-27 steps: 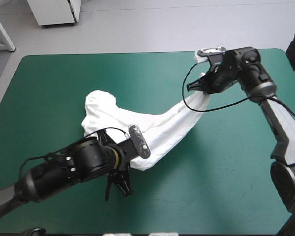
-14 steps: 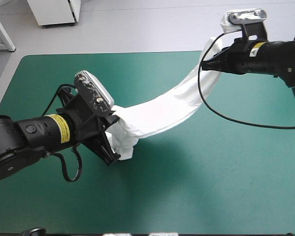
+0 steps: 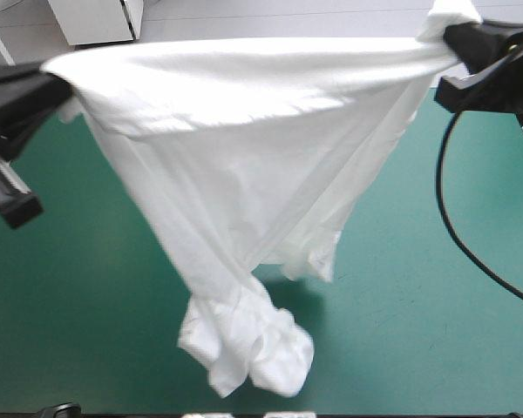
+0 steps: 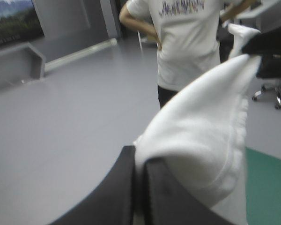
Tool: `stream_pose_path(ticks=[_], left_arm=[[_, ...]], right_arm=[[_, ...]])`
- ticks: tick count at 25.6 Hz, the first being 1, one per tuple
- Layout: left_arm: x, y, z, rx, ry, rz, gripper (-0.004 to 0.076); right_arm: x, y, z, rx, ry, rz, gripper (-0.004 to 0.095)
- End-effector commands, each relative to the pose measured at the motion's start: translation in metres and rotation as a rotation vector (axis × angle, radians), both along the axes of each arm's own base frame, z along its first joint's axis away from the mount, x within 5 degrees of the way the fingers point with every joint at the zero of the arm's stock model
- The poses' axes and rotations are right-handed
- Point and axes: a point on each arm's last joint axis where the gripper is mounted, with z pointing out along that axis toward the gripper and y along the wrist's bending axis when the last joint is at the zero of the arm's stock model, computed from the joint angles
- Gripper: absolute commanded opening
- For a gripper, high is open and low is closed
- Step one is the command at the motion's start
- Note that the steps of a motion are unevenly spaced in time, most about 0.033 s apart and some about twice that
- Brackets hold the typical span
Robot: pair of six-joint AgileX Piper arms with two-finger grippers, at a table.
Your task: Fold the cloth
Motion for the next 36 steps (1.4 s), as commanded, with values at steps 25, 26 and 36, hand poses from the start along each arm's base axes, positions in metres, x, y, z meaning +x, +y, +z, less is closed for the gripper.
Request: stream_pose_path(ticks=[25, 26, 36], left_arm=[[0.067, -0.038, 0.038, -0.237, -0.357, 0.48, -0.0009], [0.088, -0.038, 0.033, -0.239, -0.336, 0.528, -0.0009], [0.28, -0.005, -0.022, -0.603, -0.251, 0.267, -0.001]], right_arm=[[0.032, 0.002, 0.041, 0.124, -0.365, -0.064, -0.0013], [0.051, 0.007, 0.037, 0.128, -0.36, -0.069, -0.0013], [0.192, -0.008, 0.007, 0.166, -0.42, -0.24, -0.0013]])
